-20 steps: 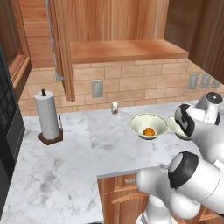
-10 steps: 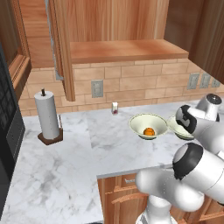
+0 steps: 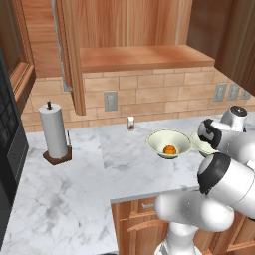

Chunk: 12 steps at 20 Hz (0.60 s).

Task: Pick both bowls and place them on the counter. Then place the peach in one bowl and place the orange in the other bowl.

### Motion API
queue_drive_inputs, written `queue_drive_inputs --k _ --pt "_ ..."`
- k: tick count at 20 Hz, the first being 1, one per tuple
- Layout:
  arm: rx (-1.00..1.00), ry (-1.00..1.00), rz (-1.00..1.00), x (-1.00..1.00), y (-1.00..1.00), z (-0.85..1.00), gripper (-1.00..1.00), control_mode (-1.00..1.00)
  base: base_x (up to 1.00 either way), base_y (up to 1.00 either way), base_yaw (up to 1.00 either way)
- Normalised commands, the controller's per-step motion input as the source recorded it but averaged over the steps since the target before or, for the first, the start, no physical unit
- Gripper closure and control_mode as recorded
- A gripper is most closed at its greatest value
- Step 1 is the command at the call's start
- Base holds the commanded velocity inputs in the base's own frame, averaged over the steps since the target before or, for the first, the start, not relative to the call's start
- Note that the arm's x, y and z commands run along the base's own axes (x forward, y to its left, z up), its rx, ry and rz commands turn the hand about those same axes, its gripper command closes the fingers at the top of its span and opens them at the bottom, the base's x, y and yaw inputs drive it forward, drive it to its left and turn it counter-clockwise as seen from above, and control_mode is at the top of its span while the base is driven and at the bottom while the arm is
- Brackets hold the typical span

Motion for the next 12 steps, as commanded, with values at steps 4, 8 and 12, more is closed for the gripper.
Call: queue_drive_inputs --k 4,8,12 --pt "0.00 0.12 0.02 0.18 -0.02 -0.07 1.00 -1.00 0.00 0.00 0.00" --pt "0.00 0.08 0.03 0.12 -0.04 -0.13 1.00 -1.00 0.00 0.00 0.00" --pt "0.00 0.04 0.05 0.07 -0.08 -0.15 1.00 -1.00 0.00 0.00 0.00"
